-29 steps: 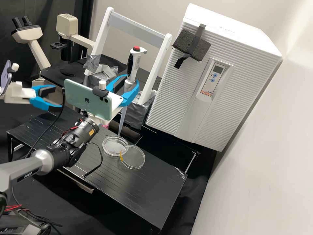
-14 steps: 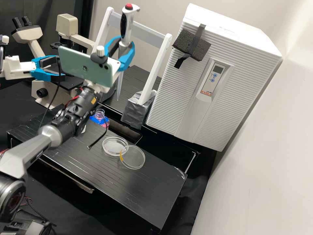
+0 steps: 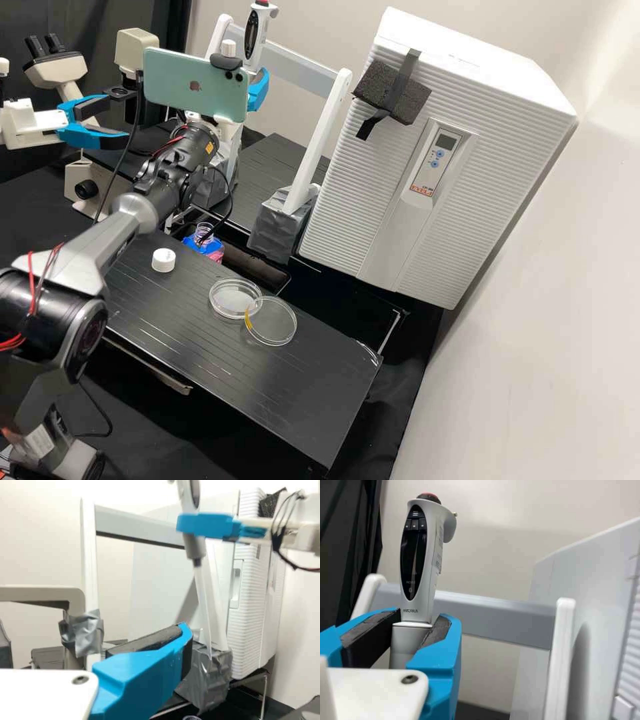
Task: Use the pipette
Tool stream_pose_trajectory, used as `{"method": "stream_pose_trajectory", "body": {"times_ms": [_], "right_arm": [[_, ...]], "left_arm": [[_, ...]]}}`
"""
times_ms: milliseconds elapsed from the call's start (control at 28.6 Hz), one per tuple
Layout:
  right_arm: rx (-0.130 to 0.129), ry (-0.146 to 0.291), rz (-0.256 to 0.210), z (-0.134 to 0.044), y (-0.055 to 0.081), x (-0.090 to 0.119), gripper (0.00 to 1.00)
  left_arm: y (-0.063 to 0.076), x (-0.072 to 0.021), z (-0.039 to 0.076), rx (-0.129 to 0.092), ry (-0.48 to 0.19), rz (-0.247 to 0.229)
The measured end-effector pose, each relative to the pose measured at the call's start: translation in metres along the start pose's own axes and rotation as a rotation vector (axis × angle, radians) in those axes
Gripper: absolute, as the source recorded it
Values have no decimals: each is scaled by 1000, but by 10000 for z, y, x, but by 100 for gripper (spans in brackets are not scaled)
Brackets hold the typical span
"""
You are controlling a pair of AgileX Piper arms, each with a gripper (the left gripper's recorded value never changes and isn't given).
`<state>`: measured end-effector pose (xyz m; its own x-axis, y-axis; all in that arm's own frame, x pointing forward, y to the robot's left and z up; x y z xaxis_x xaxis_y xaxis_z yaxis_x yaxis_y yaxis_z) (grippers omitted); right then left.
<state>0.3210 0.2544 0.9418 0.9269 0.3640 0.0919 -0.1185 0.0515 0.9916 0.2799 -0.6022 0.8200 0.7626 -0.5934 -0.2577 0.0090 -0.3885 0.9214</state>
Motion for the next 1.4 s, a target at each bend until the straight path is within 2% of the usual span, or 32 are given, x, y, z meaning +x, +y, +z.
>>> {"method": "stream_pose_trajectory", "body": {"times_ms": [35,175,245,280,350,420,525,665,840,946,1191,1401], "right_arm": [[-1,-12,-9,16,3,26,0],[31,-40,-13,53,29,125,0],[71,-54,-11,60,35,168,0],[78,-57,-9,58,43,178,0],[78,-62,-11,62,41,206,0],[77,-66,-13,73,30,234,0],[92,-78,-22,87,14,250,0],[80,-96,-37,117,-16,260,0],[88,-101,-58,116,-77,276,0],[73,-106,-70,128,-110,288,0],[85,-115,-100,123,-201,308,0],[80,-119,-108,141,-234,306,0]], "left_arm": [[27,-1,3,4,-1,8],[126,-7,14,18,-2,38],[194,0,26,25,-6,59],[230,5,28,26,-7,69],[294,29,44,26,-16,88],[375,62,64,37,-26,112],[468,99,86,50,-38,138],[537,124,103,58,-46,159],[539,128,108,58,-47,159],[539,128,108,58,-47,159],[539,128,108,58,-47,159],[540,128,107,56,-46,160]]}}
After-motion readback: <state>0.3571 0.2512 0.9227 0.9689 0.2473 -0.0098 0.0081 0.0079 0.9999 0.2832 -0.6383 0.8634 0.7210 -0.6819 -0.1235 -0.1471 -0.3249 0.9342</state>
